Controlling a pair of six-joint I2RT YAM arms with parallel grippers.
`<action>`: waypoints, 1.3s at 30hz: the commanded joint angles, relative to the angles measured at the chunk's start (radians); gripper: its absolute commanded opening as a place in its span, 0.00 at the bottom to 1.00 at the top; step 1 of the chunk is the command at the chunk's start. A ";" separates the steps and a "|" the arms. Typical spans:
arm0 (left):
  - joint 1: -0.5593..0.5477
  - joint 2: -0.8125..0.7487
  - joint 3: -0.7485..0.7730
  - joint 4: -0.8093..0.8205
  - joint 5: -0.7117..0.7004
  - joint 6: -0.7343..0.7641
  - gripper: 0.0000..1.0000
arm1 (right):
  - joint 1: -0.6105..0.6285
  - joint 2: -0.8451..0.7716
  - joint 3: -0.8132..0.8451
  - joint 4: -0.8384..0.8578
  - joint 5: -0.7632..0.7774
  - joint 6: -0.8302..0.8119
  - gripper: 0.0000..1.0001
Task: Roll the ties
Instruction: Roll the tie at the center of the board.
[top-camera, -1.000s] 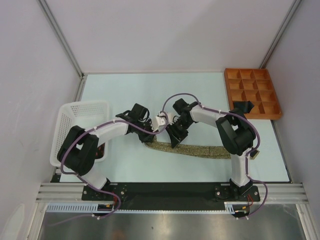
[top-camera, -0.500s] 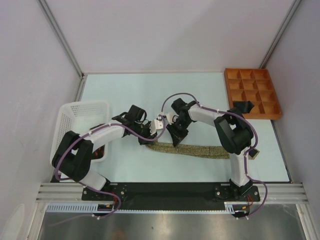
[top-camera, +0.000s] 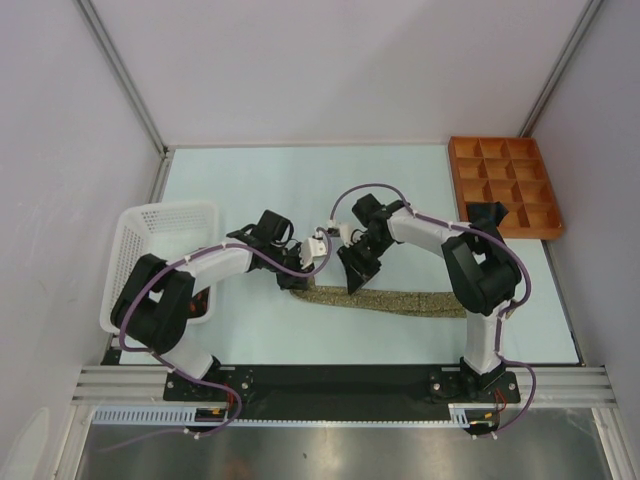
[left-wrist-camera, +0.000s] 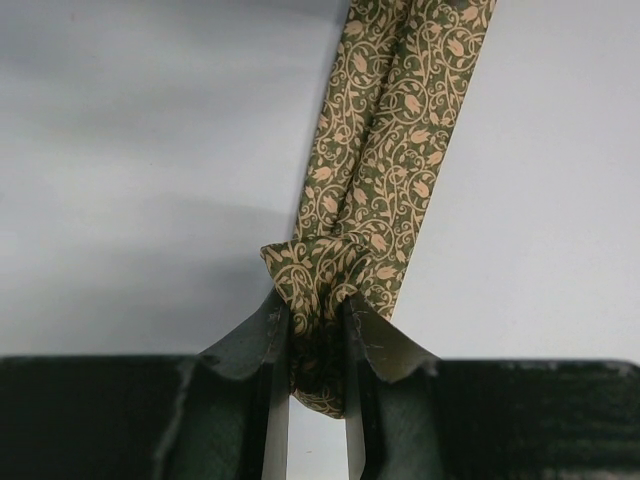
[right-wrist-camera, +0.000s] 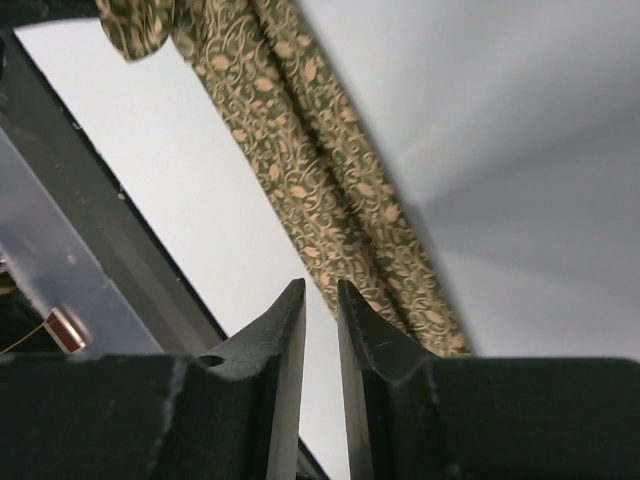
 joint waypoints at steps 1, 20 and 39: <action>0.014 -0.004 0.015 0.045 0.035 -0.026 0.06 | 0.016 -0.013 -0.038 -0.012 -0.082 0.029 0.23; 0.014 -0.041 0.004 -0.062 0.144 0.166 0.07 | -0.024 0.145 0.023 0.046 0.042 0.066 0.21; -0.023 0.096 0.058 -0.153 -0.059 0.261 0.10 | -0.041 0.125 0.031 0.031 0.013 0.067 0.25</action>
